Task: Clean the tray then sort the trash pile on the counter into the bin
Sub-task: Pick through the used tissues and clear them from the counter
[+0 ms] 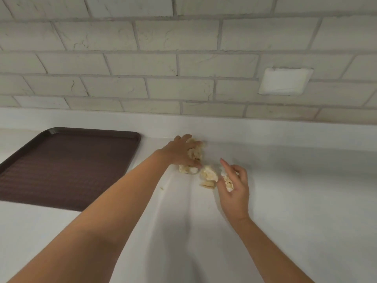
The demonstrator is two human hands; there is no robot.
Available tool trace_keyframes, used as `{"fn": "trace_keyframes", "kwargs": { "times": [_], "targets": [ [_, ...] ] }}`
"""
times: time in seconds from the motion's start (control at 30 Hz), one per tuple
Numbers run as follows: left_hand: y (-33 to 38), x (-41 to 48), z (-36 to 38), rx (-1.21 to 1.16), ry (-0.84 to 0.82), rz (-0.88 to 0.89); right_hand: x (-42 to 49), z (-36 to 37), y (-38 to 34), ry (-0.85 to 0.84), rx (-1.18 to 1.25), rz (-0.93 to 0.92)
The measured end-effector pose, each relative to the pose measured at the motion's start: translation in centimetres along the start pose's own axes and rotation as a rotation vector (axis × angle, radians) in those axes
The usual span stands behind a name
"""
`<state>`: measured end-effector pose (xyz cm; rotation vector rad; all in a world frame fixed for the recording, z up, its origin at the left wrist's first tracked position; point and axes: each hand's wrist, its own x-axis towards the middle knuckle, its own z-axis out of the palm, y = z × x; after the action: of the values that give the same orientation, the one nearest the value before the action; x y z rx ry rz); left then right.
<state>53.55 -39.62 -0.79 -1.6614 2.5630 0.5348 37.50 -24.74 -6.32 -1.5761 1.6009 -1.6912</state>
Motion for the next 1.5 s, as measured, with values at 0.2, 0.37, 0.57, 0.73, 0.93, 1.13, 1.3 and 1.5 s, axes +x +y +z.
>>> {"fn": "trace_keyframes", "kwargs": {
  "times": [0.2, 0.37, 0.57, 0.73, 0.93, 1.13, 1.3, 1.5],
  "targets": [
    [-1.0, 0.9, 2.7, -0.068, 0.057, 0.028, 0.2, 0.1, 0.3, 0.018, 0.076, 0.01],
    [0.0, -1.4, 4.3, -0.238, 0.409, 0.032, 1.0, -0.1, -0.3, 0.038, 0.066, 0.073],
    [-1.9, -5.1, 0.1, -0.542, 0.606, -0.214, 2.3, 2.4, -0.1, -0.302, -0.306, -0.084],
    [-3.4, -9.9, 1.9, -0.41, 0.543, -0.202, 2.0, 3.6, 1.4, -0.492, -0.572, -0.153],
    [-3.0, -11.8, 7.2, -0.231, 0.488, -0.012, 2.3, 2.5, 1.4, -0.701, -0.508, -0.257],
    [-2.9, -12.6, 8.9, -0.011, 0.579, 0.038, 0.6, 0.8, 0.2, -0.646, -0.494, -0.369],
    [-2.4, -11.5, 7.9, -0.176, 0.603, -0.061, -0.6, -0.6, -0.6, -0.518, -0.323, 0.03],
    [-2.1, -6.2, 5.3, -0.15, 0.441, 0.004, 0.8, -0.7, -0.3, -0.382, -0.324, -0.024]
  ]
}}
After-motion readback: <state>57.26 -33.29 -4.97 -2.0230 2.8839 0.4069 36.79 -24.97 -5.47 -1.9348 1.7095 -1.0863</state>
